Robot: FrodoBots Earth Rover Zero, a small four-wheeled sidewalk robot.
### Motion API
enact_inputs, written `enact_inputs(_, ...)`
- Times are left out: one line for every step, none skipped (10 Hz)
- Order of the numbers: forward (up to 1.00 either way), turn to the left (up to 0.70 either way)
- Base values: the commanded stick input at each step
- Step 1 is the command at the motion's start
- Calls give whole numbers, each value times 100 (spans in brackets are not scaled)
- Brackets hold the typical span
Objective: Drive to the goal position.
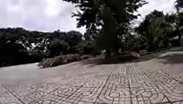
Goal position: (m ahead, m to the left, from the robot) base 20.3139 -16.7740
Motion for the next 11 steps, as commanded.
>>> enact_inputs(70, -27)
enact_inputs(70, -27)
enact_inputs(70, -27)
enact_inputs(70, -27)
enact_inputs(70, -27)
enact_inputs(70, -27)
enact_inputs(70, -27)
enact_inputs(70, -27)
enact_inputs(70, -27)
enact_inputs(70, -27)
enact_inputs(70, -27)
